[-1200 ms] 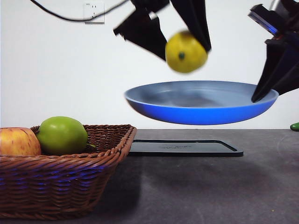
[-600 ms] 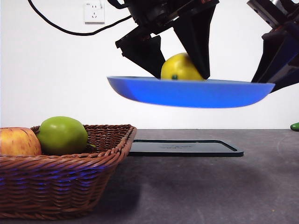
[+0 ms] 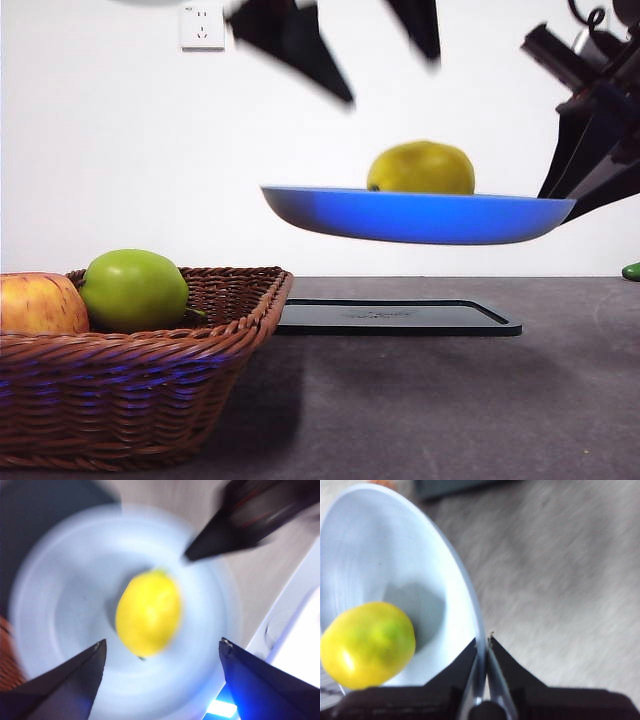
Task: Take the lemon from the basket,put the lemon in the plate,hand out the plate
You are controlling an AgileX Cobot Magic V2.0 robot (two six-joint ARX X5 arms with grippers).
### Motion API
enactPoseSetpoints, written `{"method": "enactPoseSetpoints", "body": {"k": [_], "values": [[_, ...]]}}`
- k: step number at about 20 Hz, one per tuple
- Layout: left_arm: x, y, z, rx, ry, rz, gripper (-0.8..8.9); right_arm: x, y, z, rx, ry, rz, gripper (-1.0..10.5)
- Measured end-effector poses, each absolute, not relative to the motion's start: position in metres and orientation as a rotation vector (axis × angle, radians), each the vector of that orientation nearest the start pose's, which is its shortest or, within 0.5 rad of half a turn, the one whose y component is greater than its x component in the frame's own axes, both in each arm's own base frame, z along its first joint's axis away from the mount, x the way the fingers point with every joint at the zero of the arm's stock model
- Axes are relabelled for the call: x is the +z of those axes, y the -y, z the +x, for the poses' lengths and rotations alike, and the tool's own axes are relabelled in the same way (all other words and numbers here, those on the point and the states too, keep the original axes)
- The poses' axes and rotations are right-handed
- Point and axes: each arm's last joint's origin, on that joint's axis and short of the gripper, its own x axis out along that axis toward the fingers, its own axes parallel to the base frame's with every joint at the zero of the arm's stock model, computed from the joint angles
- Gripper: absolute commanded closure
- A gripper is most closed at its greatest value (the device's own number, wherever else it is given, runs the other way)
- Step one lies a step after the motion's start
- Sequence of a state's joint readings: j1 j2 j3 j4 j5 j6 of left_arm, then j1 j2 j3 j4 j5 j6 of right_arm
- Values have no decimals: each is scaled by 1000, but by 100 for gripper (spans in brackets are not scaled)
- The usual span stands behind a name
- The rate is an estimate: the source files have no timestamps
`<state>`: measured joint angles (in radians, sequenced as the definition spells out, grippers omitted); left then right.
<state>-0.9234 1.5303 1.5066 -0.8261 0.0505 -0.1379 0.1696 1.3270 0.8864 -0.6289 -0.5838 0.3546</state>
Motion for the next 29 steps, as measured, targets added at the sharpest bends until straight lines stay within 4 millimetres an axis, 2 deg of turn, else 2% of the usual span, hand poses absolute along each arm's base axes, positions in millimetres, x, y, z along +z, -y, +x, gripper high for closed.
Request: {"method": "enactPoseSetpoints", "body": {"k": [2, 8, 12, 15, 19, 24, 26, 29], "values": [[374, 241, 181, -861, -797, 228, 425, 227, -54, 260, 462, -1195, 538, 944], [409, 204, 153, -879, -712, 192, 425, 223, -49, 340, 360, -1182, 509, 944], [417, 193, 145, -883, -694, 182, 425, 227, -55, 392, 369, -1153, 501, 944], [415, 192, 144, -878, -718, 194, 425, 220, -58, 420, 371, -1156, 498, 944], [414, 192, 144, -877, -723, 197, 425, 197, -57, 439, 354, -1202, 508, 944], [414, 191, 145, -839, -712, 208, 425, 171, -57, 441, 308, -1282, 502, 943], [414, 191, 145, -837, -711, 208, 425, 172, -56, 442, 294, -1272, 473, 903], [414, 191, 145, -837, -711, 208, 425, 171, -55, 441, 275, -1282, 435, 750]]}}
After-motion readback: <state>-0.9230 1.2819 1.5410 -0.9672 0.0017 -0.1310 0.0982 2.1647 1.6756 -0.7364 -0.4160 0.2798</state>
